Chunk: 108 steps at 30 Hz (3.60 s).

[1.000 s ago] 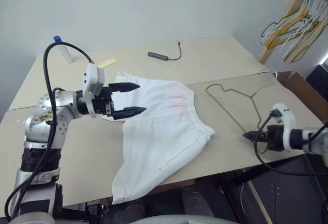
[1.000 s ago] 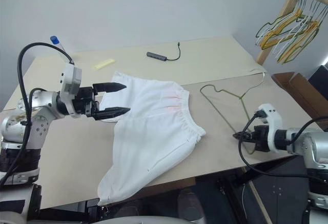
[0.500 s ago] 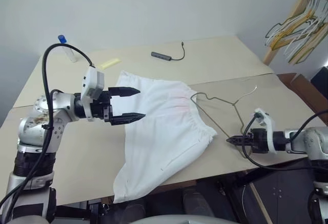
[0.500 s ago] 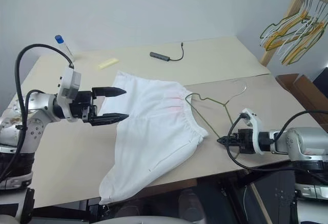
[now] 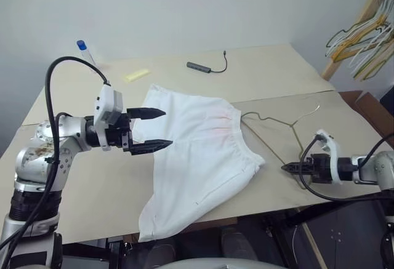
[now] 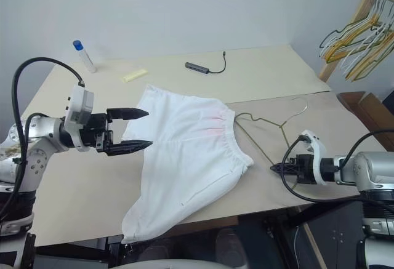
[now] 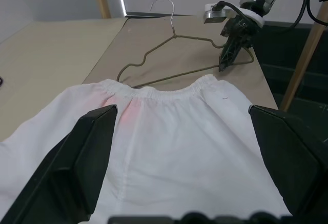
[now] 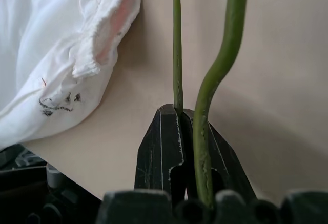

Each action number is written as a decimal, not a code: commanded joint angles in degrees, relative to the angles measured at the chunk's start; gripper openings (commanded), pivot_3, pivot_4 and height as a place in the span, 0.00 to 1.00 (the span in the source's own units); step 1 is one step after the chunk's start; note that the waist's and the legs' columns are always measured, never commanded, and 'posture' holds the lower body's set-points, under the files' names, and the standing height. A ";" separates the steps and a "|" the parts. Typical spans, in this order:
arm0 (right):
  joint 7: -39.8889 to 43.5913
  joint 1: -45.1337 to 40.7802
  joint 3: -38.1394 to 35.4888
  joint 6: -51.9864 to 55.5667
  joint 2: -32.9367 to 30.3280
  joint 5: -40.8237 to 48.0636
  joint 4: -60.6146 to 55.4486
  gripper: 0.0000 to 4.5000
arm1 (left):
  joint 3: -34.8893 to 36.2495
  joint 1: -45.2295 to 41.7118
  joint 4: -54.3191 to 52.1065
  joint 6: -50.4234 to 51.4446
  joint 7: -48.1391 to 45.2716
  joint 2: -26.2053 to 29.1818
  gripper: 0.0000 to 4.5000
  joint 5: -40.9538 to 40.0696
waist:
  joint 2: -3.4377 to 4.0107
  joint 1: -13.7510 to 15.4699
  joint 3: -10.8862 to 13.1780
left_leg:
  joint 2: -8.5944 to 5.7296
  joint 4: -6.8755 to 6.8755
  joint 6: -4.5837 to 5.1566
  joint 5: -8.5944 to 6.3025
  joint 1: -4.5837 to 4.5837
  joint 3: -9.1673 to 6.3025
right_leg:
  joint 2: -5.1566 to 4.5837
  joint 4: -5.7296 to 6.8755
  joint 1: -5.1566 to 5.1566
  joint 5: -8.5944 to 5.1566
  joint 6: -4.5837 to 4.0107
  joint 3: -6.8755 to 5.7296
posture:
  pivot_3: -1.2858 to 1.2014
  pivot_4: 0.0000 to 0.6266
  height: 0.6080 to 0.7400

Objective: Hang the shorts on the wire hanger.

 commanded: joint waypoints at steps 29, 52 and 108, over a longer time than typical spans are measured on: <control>14.03 -12.45 14.59 -12.03 -4.03 -6.85 11.55 0.00 | 2.44 1.28 -3.01 -1.18 1.01 2.56 0.99 -0.80 | 0.00 2.25 0.00 | 0.01 -0.03 0.00 0.00 0.06 0.09 | 0.04 -0.05 -0.02 0.01 -0.01 0.00 | 0.50 0.00 1.00; 26.73 -14.84 19.25 -16.53 -2.86 -11.31 16.84 0.00 | 2.45 2.41 -3.64 -2.41 2.03 3.10 0.99 -0.42 | 0.01 4.31 0.01 | 0.01 -0.05 -0.01 -0.01 0.13 0.18 | 0.14 -0.10 -0.01 0.06 -0.10 0.00 | 0.51 0.00 1.00; 10.03 -22.43 18.85 -38.91 2.52 -27.22 -25.83 0.00 | -23.65 -42.81 52.11 -46.96 -23.58 -1.07 0.99 27.80 | 0.04 -3.43 0.02 | -0.04 -0.03 -0.06 0.03 -0.26 -0.01 | 0.08 -0.33 -0.19 0.16 -0.03 -0.16 | 0.43 0.00 1.00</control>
